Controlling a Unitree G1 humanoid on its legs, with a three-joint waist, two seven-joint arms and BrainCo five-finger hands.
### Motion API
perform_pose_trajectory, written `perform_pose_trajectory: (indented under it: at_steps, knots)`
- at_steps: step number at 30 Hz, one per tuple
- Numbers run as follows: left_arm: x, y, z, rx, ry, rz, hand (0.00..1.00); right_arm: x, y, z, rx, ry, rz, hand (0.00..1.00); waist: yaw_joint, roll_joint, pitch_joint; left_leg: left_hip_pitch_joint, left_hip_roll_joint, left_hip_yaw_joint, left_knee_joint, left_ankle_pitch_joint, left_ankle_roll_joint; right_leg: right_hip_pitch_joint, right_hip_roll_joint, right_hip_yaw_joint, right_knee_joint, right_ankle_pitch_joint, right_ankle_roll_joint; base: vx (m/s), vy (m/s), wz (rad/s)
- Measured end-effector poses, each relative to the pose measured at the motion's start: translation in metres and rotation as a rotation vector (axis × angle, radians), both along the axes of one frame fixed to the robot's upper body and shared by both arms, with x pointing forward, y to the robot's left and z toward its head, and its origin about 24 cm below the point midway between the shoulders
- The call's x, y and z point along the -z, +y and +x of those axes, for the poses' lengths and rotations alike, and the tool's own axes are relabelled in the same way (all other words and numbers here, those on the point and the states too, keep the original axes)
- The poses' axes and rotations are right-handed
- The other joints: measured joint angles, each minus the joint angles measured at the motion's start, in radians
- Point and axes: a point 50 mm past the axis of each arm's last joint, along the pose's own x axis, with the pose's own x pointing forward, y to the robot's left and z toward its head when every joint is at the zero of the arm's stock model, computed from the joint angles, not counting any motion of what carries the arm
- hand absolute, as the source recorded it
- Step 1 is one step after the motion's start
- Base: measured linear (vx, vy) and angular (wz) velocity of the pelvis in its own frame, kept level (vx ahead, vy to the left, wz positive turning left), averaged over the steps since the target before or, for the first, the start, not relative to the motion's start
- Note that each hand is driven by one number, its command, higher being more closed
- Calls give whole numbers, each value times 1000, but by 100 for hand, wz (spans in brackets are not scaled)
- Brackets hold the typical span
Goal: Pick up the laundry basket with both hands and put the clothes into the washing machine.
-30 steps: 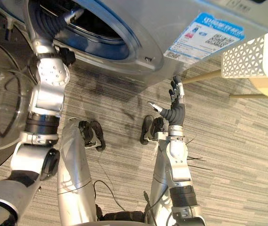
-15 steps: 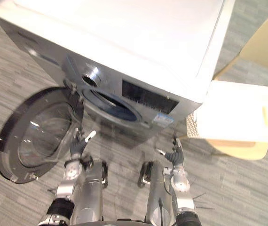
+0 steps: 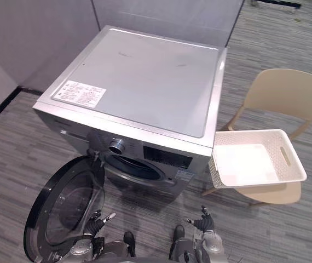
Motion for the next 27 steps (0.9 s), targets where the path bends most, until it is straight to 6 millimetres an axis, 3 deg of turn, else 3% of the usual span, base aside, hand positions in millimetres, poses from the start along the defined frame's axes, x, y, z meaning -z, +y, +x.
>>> perform_pose_trajectory:
  at_steps: [1,2,3,4,5,6,7,8,9,10,11,12,13,14,15,16,17,18,19,20,22,25,27]
  knots:
    - [0,0,0,2,-1,0,0,0,0,0,-11,4,-5,0,1,0,0,4,2,13,-5,4,15,3,-1,-30,-14,11,-8,-141,20,-56]
    - [0,-1,1,8,-2,4,0,-1,-1,3,-24,-2,-13,0,-2,3,5,6,12,38,-17,5,31,-5,-25,-80,50,-30,-36,-158,-19,-26]
    - [-1,0,1,18,-3,12,0,1,-2,-1,-24,14,-15,0,-11,-5,7,11,1,53,-15,0,39,-31,-91,-143,290,-137,-42,-123,-33,-10]
    - [0,3,-1,19,3,19,0,4,-1,-6,-29,38,-13,0,-10,-6,11,24,-5,58,-8,-1,42,-21,-126,-166,423,-167,-39,-73,-31,-17]
    - [-1,7,-1,-2,0,23,0,7,0,-10,-48,64,-9,0,5,-36,13,24,-30,64,26,-9,42,-9,-141,-179,438,-157,-18,-37,-28,-36]
    - [-2,6,0,-22,-6,16,0,7,-1,-8,-61,62,-15,0,11,-34,19,18,-33,55,22,-16,38,1,-117,-184,403,-155,-15,-216,16,-98]
    - [0,0,-5,-34,0,-6,0,2,-7,4,-86,44,-43,0,45,34,4,4,-25,14,-59,13,68,55,-37,-165,276,-185,-8,-232,58,-89]
    - [-1,0,-4,-35,-9,-5,0,2,-6,7,-89,38,-41,0,43,18,6,2,-42,40,-72,32,73,60,-72,-185,365,-231,-20,-243,-4,-70]
    - [-3,0,0,-29,-23,0,0,2,-4,8,-109,44,-46,0,35,-9,6,-26,-80,50,-57,48,91,134,-92,-124,342,-286,43,-103,-75,-21]
    - [-4,2,3,-26,-30,5,0,1,-5,12,-113,41,-50,0,41,-25,7,-53,-85,58,-33,49,92,148,-63,-67,250,-306,66,-111,-116,-31]
    - [-4,-4,6,-21,-35,-9,0,-3,-8,21,-120,22,-66,0,61,-3,10,-99,-77,63,-9,51,92,160,-13,-34,134,-307,58,-144,-73,-47]
    - [-6,-10,11,-2,-48,-21,0,-8,-10,31,-126,-6,-80,0,62,23,17,-142,-63,61,8,59,98,206,38,-26,-28,-283,25,-145,-45,-27]
    - [-7,-15,16,13,-56,-28,0,-11,-12,35,-122,-17,-87,0,54,44,30,-158,-51,50,22,61,100,231,60,-34,-91,-252,19,-167,-31,19]
    - [-11,-25,27,45,-88,-43,0,-12,-18,36,-106,-21,-105,0,59,81,52,-183,-27,-4,47,79,88,276,97,-63,-197,-181,11,-166,-34,54]
    - [-14,-30,34,64,-112,-44,0,-14,-20,39,-103,-28,-121,0,61,95,59,-221,-32,-93,65,96,58,287,120,-81,-258,-144,-2,-187,-46,54]
    - [-16,-31,37,74,-123,-43,0,-16,-20,42,-104,-37,-124,0,63,98,65,-240,-38,-142,66,116,29,271,128,-88,-256,-135,-11,-252,-56,59]
    - [-19,-30,41,86,-144,-36,0,-18,-18,47,-102,-53,-123,0,57,81,71,-283,-57,-211,60,143,-48,233,105,-112,-254,-117,-28,-275,-17,41]
    - [-20,-30,44,89,-149,-33,0,-22,-18,54,-91,-73,-128,0,65,81,76,-326,-31,-223,185,89,-74,197,102,-123,-240,-108,-42,-269,9,33]
    - [-19,-29,42,89,-140,-31,0,-23,-18,55,-87,-79,-127,0,64,80,77,-334,-9,-207,256,59,-53,188,101,-125,-234,-106,-46,-205,67,11]
    - [-16,-28,36,89,-121,-28,0,-23,-18,54,-82,-82,-124,0,60,75,79,-297,33,-182,328,18,10,183,93,-128,-222,-103,-47,-167,93,16]
    - [-15,-28,33,87,-109,-26,0,-20,-17,48,-65,-80,-111,0,55,72,79,-199,73,-159,285,-22,2,184,77,-136,-213,-96,-36,-145,137,22]
    - [-17,-27,39,97,-125,-16,0,-13,-26,31,-15,-38,-113,0,40,86,60,-51,52,-174,-26,2,-36,187,68,-179,-263,-47,2,-125,227,49]
    - [-20,-16,43,125,-127,27,0,-5,-13,18,9,-5,-62,0,28,44,42,-34,-1,-206,-99,55,-16,231,47,-219,-354,16,22,-70,252,62]
